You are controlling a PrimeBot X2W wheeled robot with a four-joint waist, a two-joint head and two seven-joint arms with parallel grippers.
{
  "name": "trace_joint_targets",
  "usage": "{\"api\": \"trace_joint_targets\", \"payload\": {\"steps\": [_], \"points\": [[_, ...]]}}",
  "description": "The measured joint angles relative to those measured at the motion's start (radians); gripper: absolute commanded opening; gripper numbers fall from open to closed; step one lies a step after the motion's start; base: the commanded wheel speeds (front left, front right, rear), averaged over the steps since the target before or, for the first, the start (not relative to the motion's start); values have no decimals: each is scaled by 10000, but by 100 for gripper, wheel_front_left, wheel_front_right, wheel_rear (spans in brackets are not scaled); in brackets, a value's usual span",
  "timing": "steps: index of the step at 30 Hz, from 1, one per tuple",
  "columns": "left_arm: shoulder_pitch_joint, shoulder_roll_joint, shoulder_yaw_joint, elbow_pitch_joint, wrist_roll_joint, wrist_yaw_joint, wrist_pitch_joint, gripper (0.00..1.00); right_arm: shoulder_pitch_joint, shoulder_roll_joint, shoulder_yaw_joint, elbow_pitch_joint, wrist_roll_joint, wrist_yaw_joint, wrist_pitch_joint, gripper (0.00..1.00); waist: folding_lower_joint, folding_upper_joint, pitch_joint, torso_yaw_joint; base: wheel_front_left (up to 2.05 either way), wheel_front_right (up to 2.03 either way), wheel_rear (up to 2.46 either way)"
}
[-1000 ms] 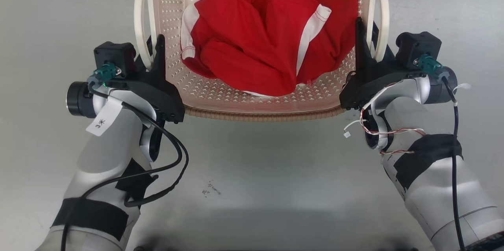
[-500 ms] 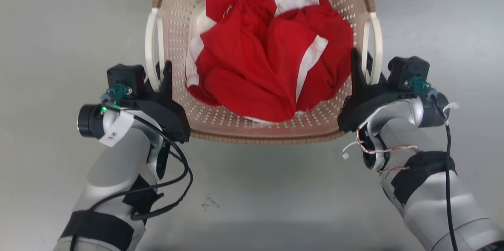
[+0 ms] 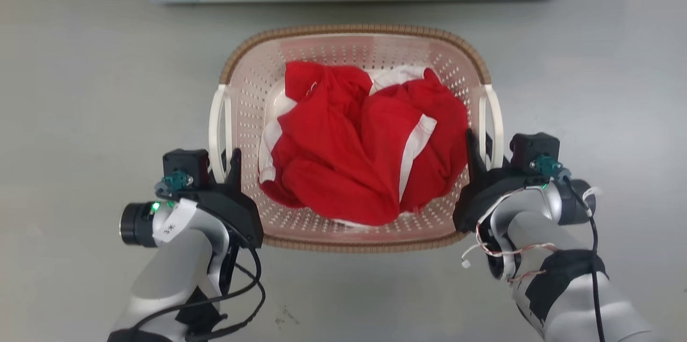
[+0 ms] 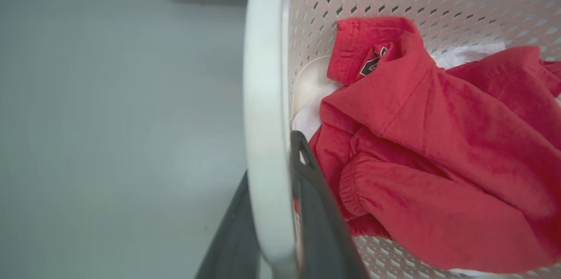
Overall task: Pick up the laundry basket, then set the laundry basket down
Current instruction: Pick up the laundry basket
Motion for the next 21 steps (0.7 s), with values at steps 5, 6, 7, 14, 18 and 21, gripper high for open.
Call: {"api": "trace_joint_targets", "payload": {"steps": [5, 6, 7, 14, 18, 21], "points": [[398, -2, -219, 157, -123, 77, 0, 0, 434, 44, 309, 119, 353, 0, 69, 0, 0, 0, -713, -50, 0, 0, 0], [500, -2, -270, 174, -171, 77, 0, 0, 553, 48, 385, 123, 454, 0, 102, 0, 0, 0, -860, -61, 0, 0, 0], [600, -8, -320, 222, -240, 81, 0, 0, 669, 50, 468, 128, 589, 0, 134, 0, 0, 0, -1003, -70, 0, 0, 0], [1314, -25, -583, 568, -591, 102, 203, 0, 1504, 96, 1007, 105, 1373, -2, 602, 0, -1, -1, -2025, -142, 0, 0, 0], [1617, -8, -876, 763, -589, 73, 407, 0, 2074, 104, 1290, 111, 1864, -2, 1034, 0, -2, -1, -2618, -186, 0, 0, 0], [1981, -17, -1003, 863, -600, 67, 552, 0, 2417, 107, 1498, 144, 2132, -2, 1346, 0, -2, -1, -3062, -219, 0, 0, 0]]}}
